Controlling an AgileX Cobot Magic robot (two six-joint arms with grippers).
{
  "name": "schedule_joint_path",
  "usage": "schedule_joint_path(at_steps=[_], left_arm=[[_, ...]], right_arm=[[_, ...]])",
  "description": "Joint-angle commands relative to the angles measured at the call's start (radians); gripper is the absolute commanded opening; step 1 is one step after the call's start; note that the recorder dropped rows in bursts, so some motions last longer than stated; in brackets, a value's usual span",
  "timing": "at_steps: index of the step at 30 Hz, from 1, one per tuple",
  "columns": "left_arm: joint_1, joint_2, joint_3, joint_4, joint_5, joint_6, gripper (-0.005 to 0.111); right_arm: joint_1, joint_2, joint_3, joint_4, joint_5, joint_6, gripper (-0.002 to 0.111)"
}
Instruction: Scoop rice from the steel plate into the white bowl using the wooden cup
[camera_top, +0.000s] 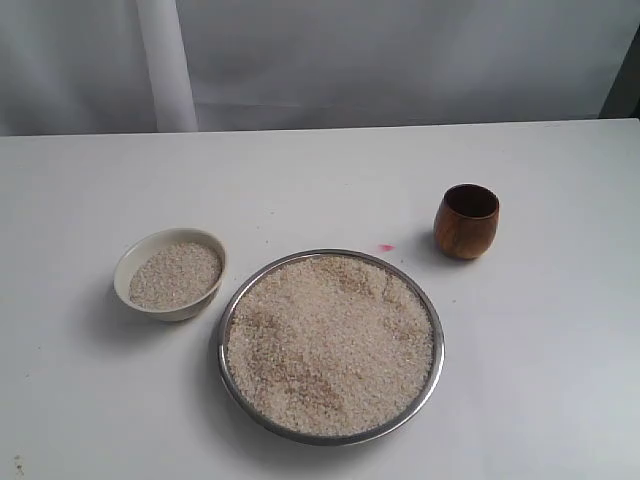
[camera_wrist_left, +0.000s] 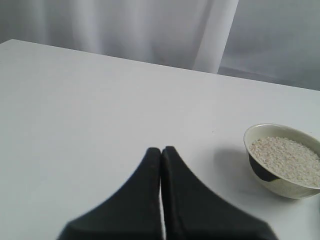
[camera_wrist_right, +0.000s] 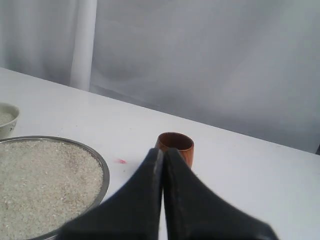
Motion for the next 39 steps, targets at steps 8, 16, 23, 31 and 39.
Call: schedule_joint_path(at_steps=[8, 16, 23, 31, 39], left_arm=[[-0.006, 0.0, -0.004, -0.006, -0.006, -0.001, 0.0], [-0.006, 0.0, -0.004, -0.006, -0.006, -0.001, 0.0], [-0.006, 0.0, -0.004, -0.006, -0.006, -0.001, 0.0], [-0.006, 0.0, -0.004, -0.006, -0.006, -0.001, 0.0], [-0.006, 0.0, -0.004, -0.006, -0.006, -0.001, 0.0]], right_arm=[[-0.002, -0.003, 0.004, 0.0, 0.002, 0.0, 0.0], [-0.002, -0.003, 0.004, 0.0, 0.002, 0.0, 0.0], [-0.002, -0.003, -0.011, -0.071, 0.041, 0.0, 0.0], [-0.002, 0.118, -0.147, -0.075, 0.077, 0.0, 0.0], [-0.002, 0.403, -0.26, -0.075, 0.012, 0.0, 0.0]])
